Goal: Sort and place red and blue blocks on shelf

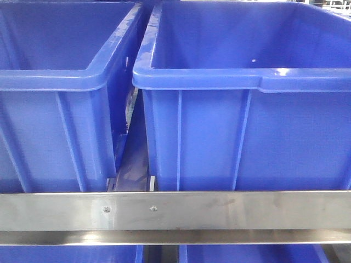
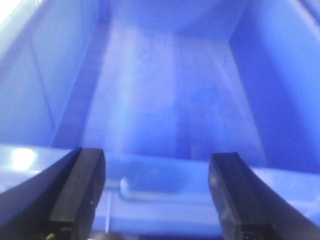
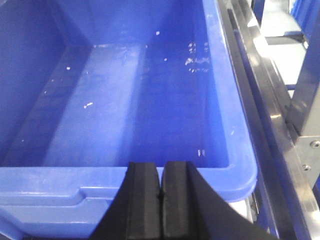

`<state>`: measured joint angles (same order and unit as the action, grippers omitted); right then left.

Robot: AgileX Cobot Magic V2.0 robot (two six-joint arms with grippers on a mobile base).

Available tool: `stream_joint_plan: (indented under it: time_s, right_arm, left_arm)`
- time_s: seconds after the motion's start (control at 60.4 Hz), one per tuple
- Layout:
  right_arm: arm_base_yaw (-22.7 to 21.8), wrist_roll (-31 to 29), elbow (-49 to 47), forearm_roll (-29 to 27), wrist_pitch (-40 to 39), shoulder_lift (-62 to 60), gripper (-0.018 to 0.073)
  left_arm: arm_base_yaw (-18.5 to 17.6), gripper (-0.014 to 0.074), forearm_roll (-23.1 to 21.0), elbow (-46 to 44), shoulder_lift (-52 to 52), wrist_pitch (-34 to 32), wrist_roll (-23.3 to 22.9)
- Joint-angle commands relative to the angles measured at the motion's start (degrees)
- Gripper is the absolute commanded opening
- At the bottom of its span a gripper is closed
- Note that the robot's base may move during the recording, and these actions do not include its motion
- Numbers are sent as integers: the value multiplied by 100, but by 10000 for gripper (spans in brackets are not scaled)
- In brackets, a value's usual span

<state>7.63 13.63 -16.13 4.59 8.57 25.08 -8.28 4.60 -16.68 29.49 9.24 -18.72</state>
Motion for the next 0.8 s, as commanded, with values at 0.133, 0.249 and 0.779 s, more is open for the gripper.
stream_joint_plan:
  time_s: [0.133,0.249,0.779]
  right_arm:
    - [17,-13,-161,10,-360,2,71]
    - [17,-13,-161,10,-355,2,71]
    - [17,-13,-161,10,-361,2,71]
  left_arm:
    - [-7,127,23,-165,7,-533,-2]
    - [-7,127,23,-165,7,-533,-2]
    - [-7,127,-116,-165,7,-533,-2]
